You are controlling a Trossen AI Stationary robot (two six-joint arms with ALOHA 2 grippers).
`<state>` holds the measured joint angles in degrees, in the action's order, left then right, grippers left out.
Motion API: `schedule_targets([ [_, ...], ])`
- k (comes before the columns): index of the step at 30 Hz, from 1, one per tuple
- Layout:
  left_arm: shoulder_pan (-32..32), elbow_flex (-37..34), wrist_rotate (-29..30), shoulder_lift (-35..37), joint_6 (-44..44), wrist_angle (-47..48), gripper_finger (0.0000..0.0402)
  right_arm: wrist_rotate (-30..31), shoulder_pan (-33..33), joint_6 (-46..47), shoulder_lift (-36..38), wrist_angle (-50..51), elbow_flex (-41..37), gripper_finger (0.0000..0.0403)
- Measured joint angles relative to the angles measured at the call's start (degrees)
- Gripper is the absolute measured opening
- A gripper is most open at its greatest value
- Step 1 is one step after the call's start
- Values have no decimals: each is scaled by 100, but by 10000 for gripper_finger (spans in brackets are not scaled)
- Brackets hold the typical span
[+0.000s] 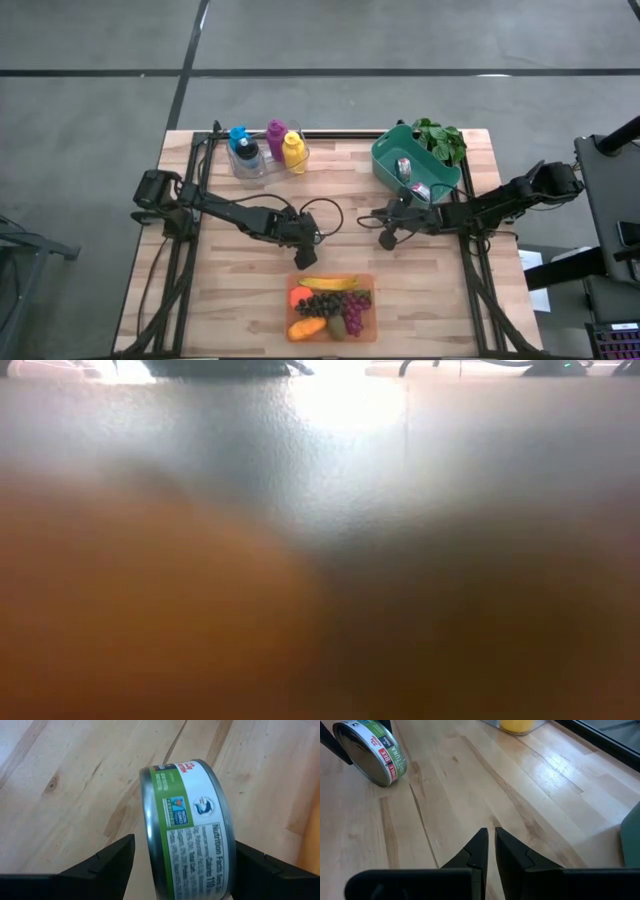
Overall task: Pick & Place Food Item
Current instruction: Put the green and white tuna can into the green bin
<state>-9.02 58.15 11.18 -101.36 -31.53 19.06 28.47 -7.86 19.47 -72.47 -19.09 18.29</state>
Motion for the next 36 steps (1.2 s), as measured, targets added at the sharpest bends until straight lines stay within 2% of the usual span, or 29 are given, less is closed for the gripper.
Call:
schedule_targets([
  [8, 0, 0, -1, 0, -2, 1, 261, -2, 0, -16, 0, 4, 1, 28],
  [19, 1, 0, 0, 0, -3, -1, 131, -2, 0, -15, 0, 15, 1, 28],
  [36, 2, 0, 0, 0, -4, -1, 131, 0, 4, -84, 0, -87, 6, 28],
])
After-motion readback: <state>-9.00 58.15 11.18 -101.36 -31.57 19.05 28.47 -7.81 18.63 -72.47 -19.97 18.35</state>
